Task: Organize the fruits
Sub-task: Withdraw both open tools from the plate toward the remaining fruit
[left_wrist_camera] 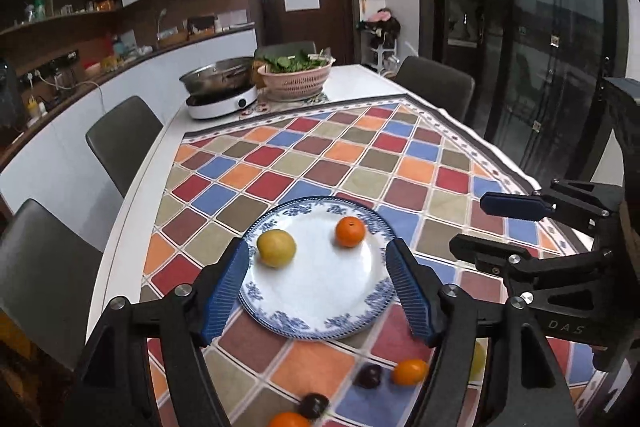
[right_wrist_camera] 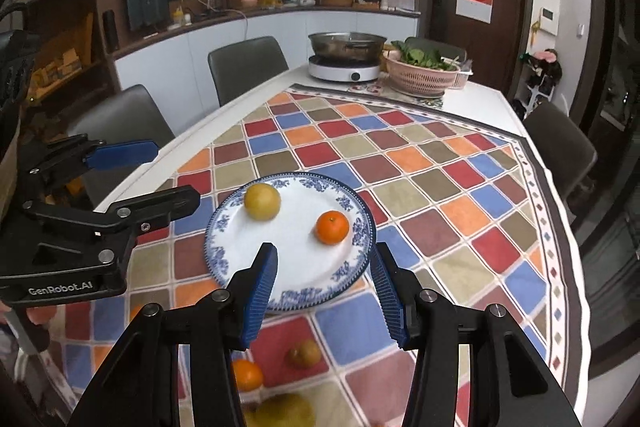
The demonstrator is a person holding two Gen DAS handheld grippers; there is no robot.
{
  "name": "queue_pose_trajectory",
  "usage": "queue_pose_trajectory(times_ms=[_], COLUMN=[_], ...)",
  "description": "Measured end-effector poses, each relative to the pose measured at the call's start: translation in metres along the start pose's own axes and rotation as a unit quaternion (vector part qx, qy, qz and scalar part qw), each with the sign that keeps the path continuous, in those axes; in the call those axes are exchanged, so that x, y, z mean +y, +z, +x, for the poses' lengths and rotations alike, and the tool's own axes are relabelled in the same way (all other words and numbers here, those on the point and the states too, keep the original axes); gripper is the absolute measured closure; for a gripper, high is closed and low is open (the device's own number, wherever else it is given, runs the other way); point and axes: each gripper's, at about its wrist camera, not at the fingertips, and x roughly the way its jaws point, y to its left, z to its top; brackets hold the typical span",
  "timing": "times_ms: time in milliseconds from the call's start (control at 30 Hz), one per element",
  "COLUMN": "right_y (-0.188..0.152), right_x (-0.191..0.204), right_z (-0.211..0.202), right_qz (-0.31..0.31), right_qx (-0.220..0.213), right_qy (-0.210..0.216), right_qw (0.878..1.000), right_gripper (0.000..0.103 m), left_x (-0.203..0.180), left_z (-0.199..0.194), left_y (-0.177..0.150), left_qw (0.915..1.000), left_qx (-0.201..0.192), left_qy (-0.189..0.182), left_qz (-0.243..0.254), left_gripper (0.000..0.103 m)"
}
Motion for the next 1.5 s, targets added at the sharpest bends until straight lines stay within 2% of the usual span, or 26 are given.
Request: queue_pose_trajectory(times_ms=[233,333,700,967,1400,1500], right_y=[-0.023,-0.034,-0.075,-0.105,-0.146,-0.152], right_x=[0.002,0.003,-0.001,-0.005,-0.026,-0.033], right_z=[-0.04,-0.054,-0.09,-0.089,-0.056,-0.045], right_qz=[0.003,0.001,-0.006,-0.011,0.011,0.019], right_qx=[-0.014,-0.02,-0.027,0.001,0.055,0.065], right_qy=[-0.007,-0.014,-0.04,-0.042,-0.05,-0.05], right_qw=[1.0,1.0,0.999,0.999,0.997,0.996], right_gripper=[0.053,0.043,0.043,0.043,0.043,0.043], left_x=[-0.021,-0.031,-0.059,-0.077,-0.094,-0.095], left_z=[-0.034,-0.044,-0.061,-0.046,0.001,0.013], left_y=[-0.017,-0.027,-0.067,-0.097,-0.129,-0.135], left_qw=[0.9998,0.9997,0.9994,0.9987,0.9933,0.9916], left_qx=[-0.011,-0.011,0.0,0.028,0.09,0.105], left_qy=[-0.014,-0.018,-0.031,-0.043,-0.069,-0.074], left_qz=[-0.011,-0.015,-0.017,-0.005,0.022,0.02], left_gripper=[0.029,0.028,0.028,0.028,0.028,0.033])
